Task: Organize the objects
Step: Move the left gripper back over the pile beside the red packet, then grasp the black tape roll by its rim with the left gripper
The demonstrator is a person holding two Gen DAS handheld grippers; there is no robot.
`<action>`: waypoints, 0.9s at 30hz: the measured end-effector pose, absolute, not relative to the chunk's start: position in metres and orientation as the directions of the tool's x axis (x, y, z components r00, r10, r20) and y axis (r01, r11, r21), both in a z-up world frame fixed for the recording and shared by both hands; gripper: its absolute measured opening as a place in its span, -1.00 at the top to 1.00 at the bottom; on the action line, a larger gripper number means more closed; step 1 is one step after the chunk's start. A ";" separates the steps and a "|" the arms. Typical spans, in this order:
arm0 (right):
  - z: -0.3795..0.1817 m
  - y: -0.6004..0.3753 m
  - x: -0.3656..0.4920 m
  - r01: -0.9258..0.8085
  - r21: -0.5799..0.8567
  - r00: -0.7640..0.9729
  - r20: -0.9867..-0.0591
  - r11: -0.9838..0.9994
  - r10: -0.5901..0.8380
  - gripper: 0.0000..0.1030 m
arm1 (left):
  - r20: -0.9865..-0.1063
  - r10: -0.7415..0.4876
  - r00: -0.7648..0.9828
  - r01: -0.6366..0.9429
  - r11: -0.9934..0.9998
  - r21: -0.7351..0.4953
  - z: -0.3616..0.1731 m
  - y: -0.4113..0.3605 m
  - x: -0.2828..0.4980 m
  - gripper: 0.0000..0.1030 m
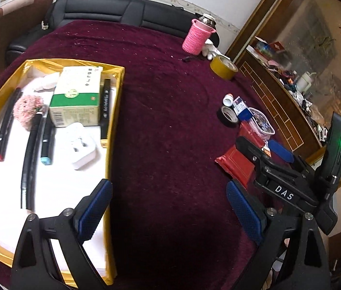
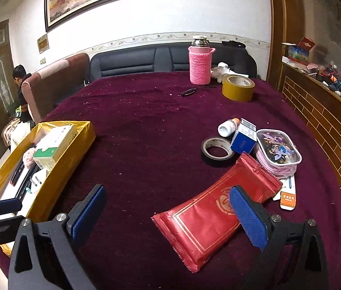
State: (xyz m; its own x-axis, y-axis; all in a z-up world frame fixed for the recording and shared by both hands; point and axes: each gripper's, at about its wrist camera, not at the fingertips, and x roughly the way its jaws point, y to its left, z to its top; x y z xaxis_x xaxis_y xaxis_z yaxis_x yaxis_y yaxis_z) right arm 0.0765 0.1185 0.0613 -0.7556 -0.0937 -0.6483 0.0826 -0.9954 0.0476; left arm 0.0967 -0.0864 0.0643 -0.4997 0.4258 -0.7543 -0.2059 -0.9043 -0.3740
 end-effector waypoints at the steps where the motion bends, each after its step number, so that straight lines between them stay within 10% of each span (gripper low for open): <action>1: 0.063 0.124 0.076 0.076 0.049 -0.759 -0.644 -0.996 -0.089 -1.00 | -0.755 0.433 -0.493 -0.211 -0.901 -0.379 0.064 -0.083 0.095 -0.84; 27: 0.045 0.357 0.019 -0.310 0.426 -0.815 -0.579 -0.850 0.007 -0.99 | -0.790 0.408 -0.457 -0.511 -0.848 -0.142 0.046 0.090 -0.054 -0.71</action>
State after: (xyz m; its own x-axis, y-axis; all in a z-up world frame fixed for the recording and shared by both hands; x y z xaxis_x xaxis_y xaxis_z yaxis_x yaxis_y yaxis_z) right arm 0.0193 0.3574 0.0450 -0.8153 0.0069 -0.5790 -0.3098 -0.8500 0.4261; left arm -0.0538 0.0904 0.0464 -0.4573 0.4082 -0.7901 -0.5111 -0.8477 -0.1421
